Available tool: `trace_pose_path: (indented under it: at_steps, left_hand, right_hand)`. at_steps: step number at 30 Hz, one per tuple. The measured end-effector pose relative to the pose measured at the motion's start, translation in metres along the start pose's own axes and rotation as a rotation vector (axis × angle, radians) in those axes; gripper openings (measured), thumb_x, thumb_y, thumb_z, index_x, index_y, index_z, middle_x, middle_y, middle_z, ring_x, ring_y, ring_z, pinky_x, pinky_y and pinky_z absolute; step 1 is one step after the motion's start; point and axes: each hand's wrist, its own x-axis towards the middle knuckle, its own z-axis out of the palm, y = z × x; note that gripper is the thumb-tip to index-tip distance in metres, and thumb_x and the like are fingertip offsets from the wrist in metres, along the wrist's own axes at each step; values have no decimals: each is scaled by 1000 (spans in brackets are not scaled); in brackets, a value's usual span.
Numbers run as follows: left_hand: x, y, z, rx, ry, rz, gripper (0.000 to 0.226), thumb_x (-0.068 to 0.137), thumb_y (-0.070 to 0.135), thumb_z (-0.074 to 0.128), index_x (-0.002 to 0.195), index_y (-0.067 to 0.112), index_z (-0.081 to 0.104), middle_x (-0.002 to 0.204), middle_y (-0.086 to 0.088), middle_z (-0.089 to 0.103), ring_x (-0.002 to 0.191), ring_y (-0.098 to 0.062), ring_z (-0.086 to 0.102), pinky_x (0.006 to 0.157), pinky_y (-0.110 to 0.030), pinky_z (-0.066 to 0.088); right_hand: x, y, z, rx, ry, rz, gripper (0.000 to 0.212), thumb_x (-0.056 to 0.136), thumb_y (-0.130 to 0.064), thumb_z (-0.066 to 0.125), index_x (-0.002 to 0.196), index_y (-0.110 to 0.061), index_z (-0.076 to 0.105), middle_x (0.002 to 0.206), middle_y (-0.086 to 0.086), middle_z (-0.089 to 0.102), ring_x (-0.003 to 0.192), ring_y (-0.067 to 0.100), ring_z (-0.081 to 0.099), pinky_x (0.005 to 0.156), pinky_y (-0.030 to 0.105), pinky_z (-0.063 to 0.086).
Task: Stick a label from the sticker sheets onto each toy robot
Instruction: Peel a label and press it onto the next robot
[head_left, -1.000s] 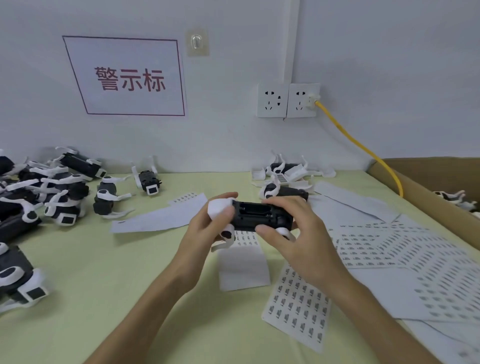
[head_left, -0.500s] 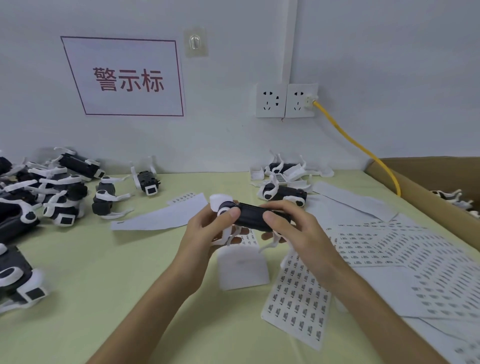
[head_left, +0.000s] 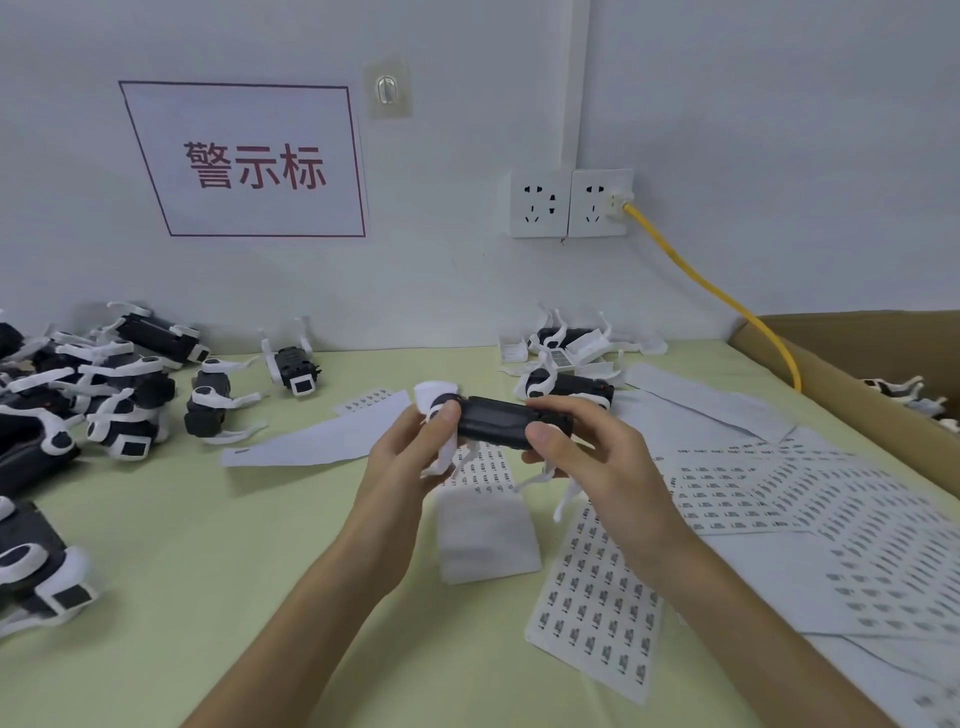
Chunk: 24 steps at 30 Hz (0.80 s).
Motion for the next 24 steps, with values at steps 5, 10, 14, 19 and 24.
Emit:
trace_pose_path:
  at_steps: [5, 10, 14, 19, 24]
  left_hand:
    - [4, -3, -3, 18, 289, 28, 49, 75, 50, 81, 105, 13, 71, 97, 2, 73, 86, -17, 67, 75, -27, 52]
    - [-4, -1, 9, -65, -190, -96, 48, 93, 47, 72, 127, 14, 71, 117, -6, 76, 85, -18, 67, 73, -26, 55]
    - [-10, -8, 25, -93, -167, -31, 51, 104, 49, 53, 139, 14, 63, 136, -9, 68, 115, -29, 65, 94, -43, 52]
    - [-11, -5, 19, -179, -73, 4, 55, 99, 43, 51, 132, 2, 64, 130, -27, 67, 123, -43, 61, 98, -45, 50]
    - [-12, -8, 22, -102, -124, 63, 55, 105, 40, 57, 124, -11, 64, 120, -34, 68, 100, -39, 68, 96, -46, 50]
  right_hand:
    - [3, 4, -4, 35, 271, 7, 27, 87, -36, 73, 112, -27, 68, 101, -9, 73, 93, 11, 73, 85, 30, 59]
    - [0, 1, -4, 45, 235, -101, 34, 87, -29, 78, 118, -23, 64, 113, -4, 70, 103, 10, 70, 91, 29, 56]
    - [-10, 3, 9, -43, 47, -151, 40, 78, -23, 79, 113, -28, 62, 108, -6, 71, 105, 12, 69, 88, 25, 55]
    - [-15, 3, 15, -126, -15, -162, 36, 81, -28, 75, 114, -30, 60, 113, -9, 70, 113, 13, 66, 103, 36, 49]
    - [-10, -3, 10, -166, 45, -190, 31, 82, -34, 72, 112, -32, 65, 114, -14, 70, 109, 10, 65, 94, 28, 50]
